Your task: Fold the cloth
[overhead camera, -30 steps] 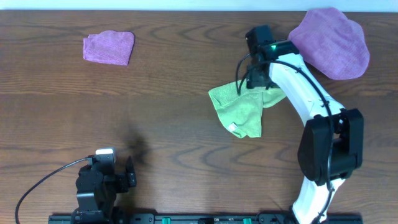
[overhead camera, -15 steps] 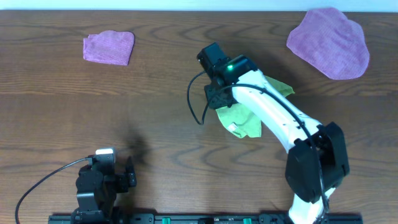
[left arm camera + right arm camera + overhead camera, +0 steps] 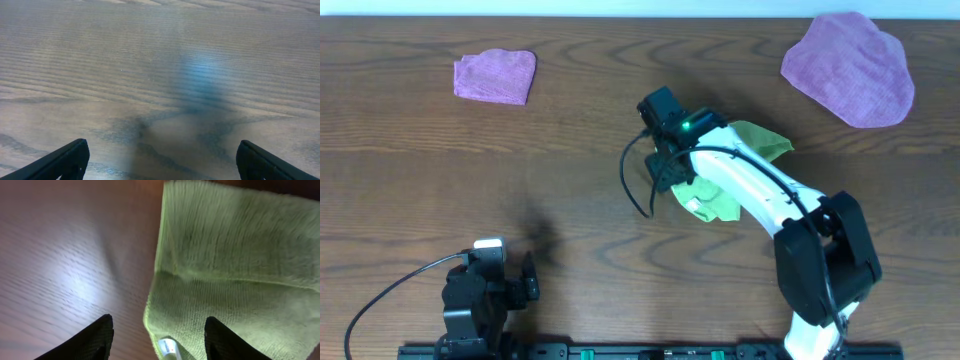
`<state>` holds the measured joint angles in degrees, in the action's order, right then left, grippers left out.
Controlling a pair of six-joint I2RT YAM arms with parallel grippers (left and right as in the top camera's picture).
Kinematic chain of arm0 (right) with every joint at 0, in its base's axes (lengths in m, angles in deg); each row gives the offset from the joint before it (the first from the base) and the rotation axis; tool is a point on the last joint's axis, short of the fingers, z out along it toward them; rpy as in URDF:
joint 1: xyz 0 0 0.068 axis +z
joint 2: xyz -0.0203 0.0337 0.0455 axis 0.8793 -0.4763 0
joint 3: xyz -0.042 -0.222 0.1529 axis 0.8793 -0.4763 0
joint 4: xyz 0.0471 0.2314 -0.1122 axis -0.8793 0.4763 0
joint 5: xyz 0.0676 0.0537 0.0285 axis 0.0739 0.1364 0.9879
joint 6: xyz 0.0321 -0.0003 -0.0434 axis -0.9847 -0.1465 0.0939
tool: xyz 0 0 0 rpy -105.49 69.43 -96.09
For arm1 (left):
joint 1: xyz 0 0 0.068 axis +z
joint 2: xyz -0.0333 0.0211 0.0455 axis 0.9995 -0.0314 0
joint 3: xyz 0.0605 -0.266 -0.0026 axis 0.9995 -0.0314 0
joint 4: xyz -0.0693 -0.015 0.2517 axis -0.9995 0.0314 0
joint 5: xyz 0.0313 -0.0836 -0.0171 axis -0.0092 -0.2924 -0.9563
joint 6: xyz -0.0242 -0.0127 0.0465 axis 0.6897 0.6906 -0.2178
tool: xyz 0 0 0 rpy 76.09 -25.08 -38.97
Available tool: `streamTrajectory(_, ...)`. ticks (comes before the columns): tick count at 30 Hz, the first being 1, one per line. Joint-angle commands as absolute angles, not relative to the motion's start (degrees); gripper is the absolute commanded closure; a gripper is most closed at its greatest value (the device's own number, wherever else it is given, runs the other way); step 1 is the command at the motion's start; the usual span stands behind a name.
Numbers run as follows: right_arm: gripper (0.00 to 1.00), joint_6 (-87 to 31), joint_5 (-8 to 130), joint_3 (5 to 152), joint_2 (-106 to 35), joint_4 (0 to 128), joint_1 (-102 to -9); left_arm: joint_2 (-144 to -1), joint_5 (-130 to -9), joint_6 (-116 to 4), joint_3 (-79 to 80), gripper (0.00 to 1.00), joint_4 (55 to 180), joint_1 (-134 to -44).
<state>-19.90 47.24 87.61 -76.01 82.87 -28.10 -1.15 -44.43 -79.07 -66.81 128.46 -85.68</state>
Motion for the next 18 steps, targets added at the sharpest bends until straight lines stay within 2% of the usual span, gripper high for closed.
streamTrajectory(1, 0.41, -14.8, 44.6, 86.4, -75.6, 82.4, -27.8, -0.8, -43.4, -79.9, -69.0, 0.05, 130.5, -85.6)
streamTrajectory(18, 0.46, -7.4, 42.8, 86.4, -80.7, 74.4, -28.1, -0.8, -43.4, -79.9, -69.0, 0.05, 130.5, -85.6)
